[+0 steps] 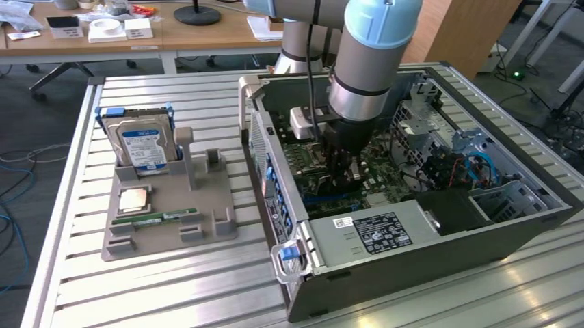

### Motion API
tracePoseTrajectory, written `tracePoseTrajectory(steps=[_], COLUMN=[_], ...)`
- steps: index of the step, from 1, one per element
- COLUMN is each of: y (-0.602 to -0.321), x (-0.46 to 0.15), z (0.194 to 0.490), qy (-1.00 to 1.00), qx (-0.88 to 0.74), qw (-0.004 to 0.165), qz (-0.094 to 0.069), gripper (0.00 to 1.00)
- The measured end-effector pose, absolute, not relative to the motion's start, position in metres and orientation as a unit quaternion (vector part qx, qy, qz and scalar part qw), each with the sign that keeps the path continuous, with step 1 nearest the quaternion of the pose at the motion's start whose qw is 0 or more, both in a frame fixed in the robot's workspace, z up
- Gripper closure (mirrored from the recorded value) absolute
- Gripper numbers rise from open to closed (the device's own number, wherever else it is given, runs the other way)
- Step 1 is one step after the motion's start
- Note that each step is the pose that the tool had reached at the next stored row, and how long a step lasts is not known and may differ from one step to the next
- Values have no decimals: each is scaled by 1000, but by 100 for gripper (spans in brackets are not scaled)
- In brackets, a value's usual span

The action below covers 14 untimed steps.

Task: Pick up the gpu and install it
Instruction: 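Insert the gpu into the slot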

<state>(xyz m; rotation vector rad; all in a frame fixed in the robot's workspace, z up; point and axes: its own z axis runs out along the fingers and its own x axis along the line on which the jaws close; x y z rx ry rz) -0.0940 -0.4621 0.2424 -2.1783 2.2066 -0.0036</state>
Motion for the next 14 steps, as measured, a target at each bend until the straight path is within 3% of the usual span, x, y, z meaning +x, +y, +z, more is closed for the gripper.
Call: tracePoseTrajectory(steps=[14], y=[-462], x=[-95], z=[240], qy=[712], qx=[-702], qw=[20], qz=[-1], gripper=[74])
